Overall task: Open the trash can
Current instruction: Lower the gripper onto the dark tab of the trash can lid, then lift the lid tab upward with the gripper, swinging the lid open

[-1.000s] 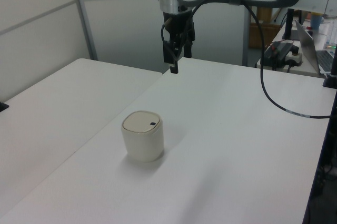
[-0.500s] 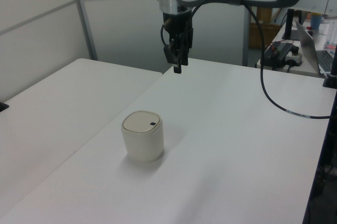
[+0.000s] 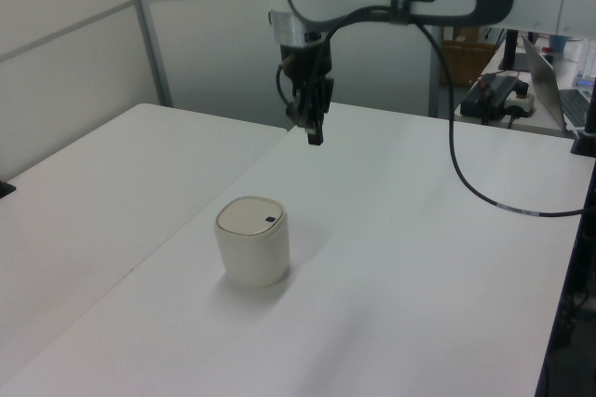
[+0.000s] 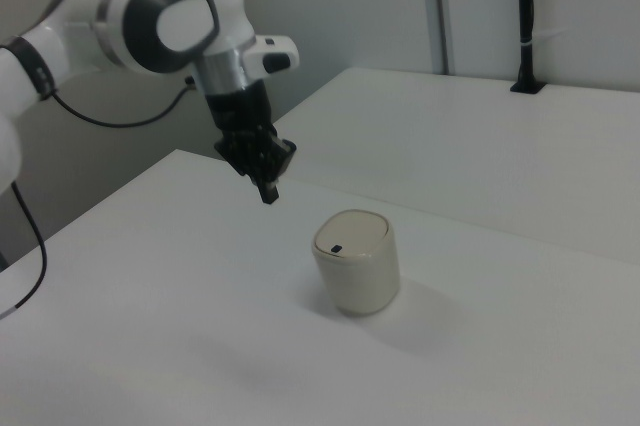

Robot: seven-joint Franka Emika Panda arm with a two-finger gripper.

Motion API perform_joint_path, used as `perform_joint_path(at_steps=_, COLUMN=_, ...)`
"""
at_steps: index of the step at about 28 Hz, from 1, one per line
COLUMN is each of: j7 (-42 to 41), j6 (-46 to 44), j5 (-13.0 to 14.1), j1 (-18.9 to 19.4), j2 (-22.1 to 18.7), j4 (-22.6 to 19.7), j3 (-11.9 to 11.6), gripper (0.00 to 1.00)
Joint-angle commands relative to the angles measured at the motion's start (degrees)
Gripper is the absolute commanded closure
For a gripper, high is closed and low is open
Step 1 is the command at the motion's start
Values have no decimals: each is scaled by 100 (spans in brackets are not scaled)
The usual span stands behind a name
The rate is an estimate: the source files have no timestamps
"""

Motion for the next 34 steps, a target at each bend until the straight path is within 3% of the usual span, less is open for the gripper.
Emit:
perform_joint_path(at_steps=1, j7=-225, j6=603, j5=113, j1=27, j2=301, j4=-69, j3=50, gripper=100)
perform_joint_path(at_steps=17, j7=-252, j6=2546, j5=25, j1=124, j2=1470, j4=-192, j3=59, gripper=100)
perform_joint_path(at_steps=26, j7=-384, j6=2574, j5=-124, j1=124, j2=1646, j4=-332, j3=59, gripper=100)
perform_joint_path(at_steps=34, j7=-349, j6=2906, j5=-466, j1=115, j2=1804, j4=-595, j3=59, gripper=100)
